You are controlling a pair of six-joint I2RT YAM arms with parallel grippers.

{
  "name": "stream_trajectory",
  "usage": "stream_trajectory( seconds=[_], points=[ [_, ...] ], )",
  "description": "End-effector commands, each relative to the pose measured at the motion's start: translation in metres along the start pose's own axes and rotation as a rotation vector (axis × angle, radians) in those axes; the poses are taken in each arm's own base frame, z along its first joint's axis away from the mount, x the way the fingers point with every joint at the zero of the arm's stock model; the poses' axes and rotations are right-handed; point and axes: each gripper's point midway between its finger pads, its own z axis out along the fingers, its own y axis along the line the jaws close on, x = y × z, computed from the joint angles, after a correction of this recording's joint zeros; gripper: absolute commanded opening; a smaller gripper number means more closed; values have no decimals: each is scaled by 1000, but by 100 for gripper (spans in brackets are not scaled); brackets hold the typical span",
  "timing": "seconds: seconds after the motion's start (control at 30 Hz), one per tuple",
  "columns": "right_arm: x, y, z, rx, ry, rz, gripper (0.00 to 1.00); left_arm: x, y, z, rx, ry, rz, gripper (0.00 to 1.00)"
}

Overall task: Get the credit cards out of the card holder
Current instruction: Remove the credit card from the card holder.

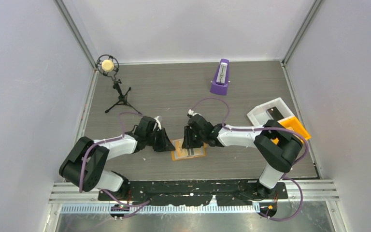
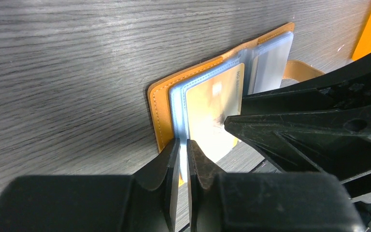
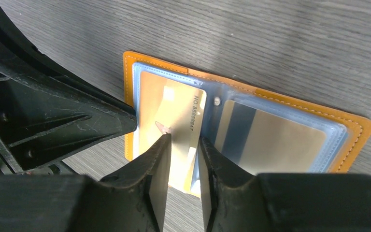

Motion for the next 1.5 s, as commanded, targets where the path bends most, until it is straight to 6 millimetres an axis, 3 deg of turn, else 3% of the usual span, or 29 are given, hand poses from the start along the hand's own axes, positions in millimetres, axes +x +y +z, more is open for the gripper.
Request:
stream_trajectory(
  seconds=[0.0,0.13,0.3,0.63,0.77,0.87,1.0,1.17,1.3,1.47],
  points=[
    [-2,4,3,-65,0,6,31,9,24,6,-80,15,-13,13],
    [-8,-5,-1,-119,-27,33,21,12,28,7,-88,20,-15,13],
    [-16,-1,-8,-231,-57,37,6,14,34,9,-114,32,-12,13],
    [-15,13,-19,-396,-41,64,5,19,48,9,-190,74,4,13],
    [-15,17,-24,-418,-33,65,14,19,50,10,-202,85,6,13],
    [-18,22,-27,-437,-39,69,7,18,50,11,-209,90,5,13],
    [-19,20,-30,-426,-41,80,5,19,54,12,-226,98,6,14],
    [-24,18,-39,-429,-55,89,18,22,59,12,-253,119,10,14],
    [-25,15,-41,-406,-54,76,6,21,59,12,-254,119,12,14],
    [-25,11,-42,-387,-48,79,10,22,62,11,-270,125,15,14]
  ],
)
